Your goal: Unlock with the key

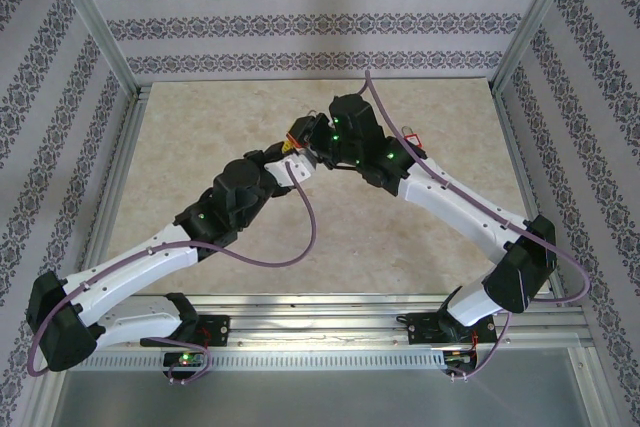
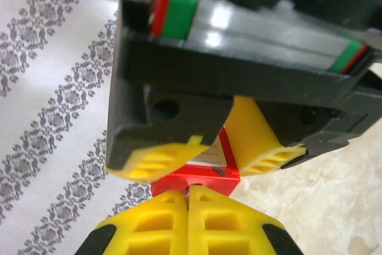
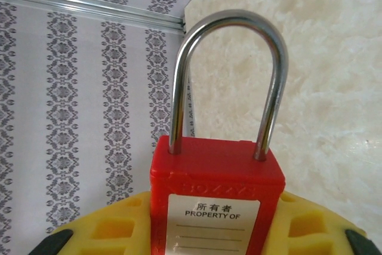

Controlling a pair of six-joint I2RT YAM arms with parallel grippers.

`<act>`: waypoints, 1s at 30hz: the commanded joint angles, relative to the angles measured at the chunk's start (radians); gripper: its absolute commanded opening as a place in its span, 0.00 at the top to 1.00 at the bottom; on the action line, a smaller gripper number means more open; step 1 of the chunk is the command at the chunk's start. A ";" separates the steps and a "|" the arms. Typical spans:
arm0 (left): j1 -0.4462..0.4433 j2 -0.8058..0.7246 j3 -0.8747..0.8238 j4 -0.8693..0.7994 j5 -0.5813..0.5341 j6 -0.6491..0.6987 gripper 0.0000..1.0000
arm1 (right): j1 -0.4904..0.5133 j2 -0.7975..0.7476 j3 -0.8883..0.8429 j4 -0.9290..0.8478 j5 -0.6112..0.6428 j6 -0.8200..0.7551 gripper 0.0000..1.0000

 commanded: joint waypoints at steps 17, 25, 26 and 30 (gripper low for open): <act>-0.066 -0.037 -0.083 0.087 0.176 0.052 0.99 | 0.026 -0.007 -0.039 0.076 -0.156 0.012 1.00; -0.047 -0.098 -0.124 0.071 0.134 -0.035 0.52 | 0.018 -0.010 -0.048 0.076 -0.157 0.009 1.00; -0.045 -0.108 -0.129 0.060 0.134 -0.045 0.49 | 0.017 -0.012 -0.050 0.076 -0.157 0.010 1.00; -0.027 -0.171 -0.158 0.057 0.106 -0.109 0.37 | 0.011 -0.015 -0.057 0.072 -0.157 0.009 1.00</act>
